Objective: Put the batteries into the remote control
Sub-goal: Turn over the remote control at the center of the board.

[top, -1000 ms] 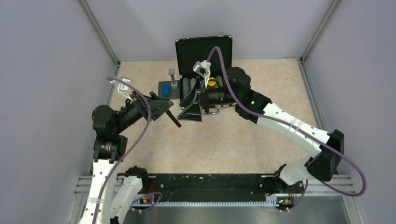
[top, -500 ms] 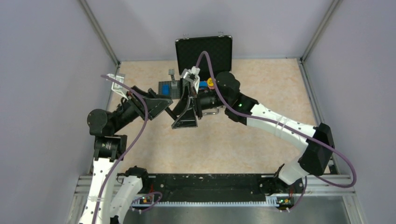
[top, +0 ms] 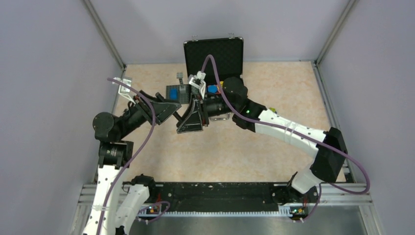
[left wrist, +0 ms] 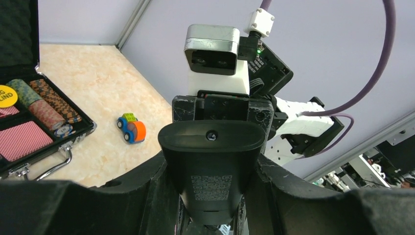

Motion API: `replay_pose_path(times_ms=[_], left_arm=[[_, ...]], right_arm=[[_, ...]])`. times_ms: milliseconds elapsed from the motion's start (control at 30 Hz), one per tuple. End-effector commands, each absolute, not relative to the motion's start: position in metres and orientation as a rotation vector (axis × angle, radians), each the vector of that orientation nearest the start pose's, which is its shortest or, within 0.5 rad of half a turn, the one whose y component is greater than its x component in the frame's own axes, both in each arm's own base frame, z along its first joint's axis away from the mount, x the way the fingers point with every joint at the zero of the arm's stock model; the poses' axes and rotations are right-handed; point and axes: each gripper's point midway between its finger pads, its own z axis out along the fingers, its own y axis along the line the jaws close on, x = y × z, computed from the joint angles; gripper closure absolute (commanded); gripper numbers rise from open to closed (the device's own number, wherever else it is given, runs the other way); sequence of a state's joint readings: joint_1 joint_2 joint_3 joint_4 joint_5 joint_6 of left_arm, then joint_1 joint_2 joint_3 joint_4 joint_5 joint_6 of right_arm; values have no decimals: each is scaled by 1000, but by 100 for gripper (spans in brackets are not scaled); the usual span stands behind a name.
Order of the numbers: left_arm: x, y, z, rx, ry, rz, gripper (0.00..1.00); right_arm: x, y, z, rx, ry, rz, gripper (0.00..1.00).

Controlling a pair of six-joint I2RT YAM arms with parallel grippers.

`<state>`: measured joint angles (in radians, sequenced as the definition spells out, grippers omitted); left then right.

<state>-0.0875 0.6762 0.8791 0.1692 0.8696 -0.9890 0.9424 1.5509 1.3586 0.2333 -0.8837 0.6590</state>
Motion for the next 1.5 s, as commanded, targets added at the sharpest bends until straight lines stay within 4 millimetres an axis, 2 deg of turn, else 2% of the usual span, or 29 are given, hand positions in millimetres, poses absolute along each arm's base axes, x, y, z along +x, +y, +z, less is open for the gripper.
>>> replay_pose_path(times_ms=[0, 67, 100, 167, 233, 267, 333, 500, 600, 700, 900, 1133, 1200, 1333, 1467], left_arm=[[177, -172, 434, 266, 1441, -1360, 75], [185, -167, 431, 212, 1463, -1302, 40], [192, -161, 427, 155, 1489, -1256, 28], [204, -150, 411, 63, 1566, -1156, 13], [216, -134, 390, -64, 1654, -1041, 2], [221, -126, 381, -112, 1686, -988, 1], [228, -110, 363, -213, 1738, -889, 1], [236, -75, 317, -418, 1851, -666, 1], [236, -69, 297, -454, 1899, -621, 1], [236, -69, 286, -464, 1914, -618, 1], [244, -72, 278, -468, 1922, -634, 1], [251, -71, 273, -467, 1940, -617, 1], [252, -71, 273, -465, 1935, -612, 1], [255, -69, 273, -464, 1926, -602, 1], [257, -68, 275, -462, 1921, -593, 4]], right_arm=[[133, 437, 383, -1028, 1507, 1815, 64], [142, 437, 373, -992, 1560, 1772, 65], [148, 436, 367, -960, 1596, 1742, 65], [164, 429, 346, -884, 1695, 1672, 65], [185, 414, 318, -780, 1811, 1583, 66], [198, 403, 302, -714, 1871, 1518, 66], [210, 383, 271, -635, 1975, 1416, 67], [223, 320, 186, -529, 2252, 957, 67], [224, 274, 142, -426, 2393, 671, 68], [225, 233, 111, -306, 2465, 432, 68], [214, 182, 61, -140, 2579, 138, 67], [208, 144, 28, -83, 2651, -115, 65], [204, 138, 20, -78, 2675, -164, 61], [202, 133, 12, -63, 2686, -202, 48], [202, 134, 5, -68, 2711, -192, 44]])
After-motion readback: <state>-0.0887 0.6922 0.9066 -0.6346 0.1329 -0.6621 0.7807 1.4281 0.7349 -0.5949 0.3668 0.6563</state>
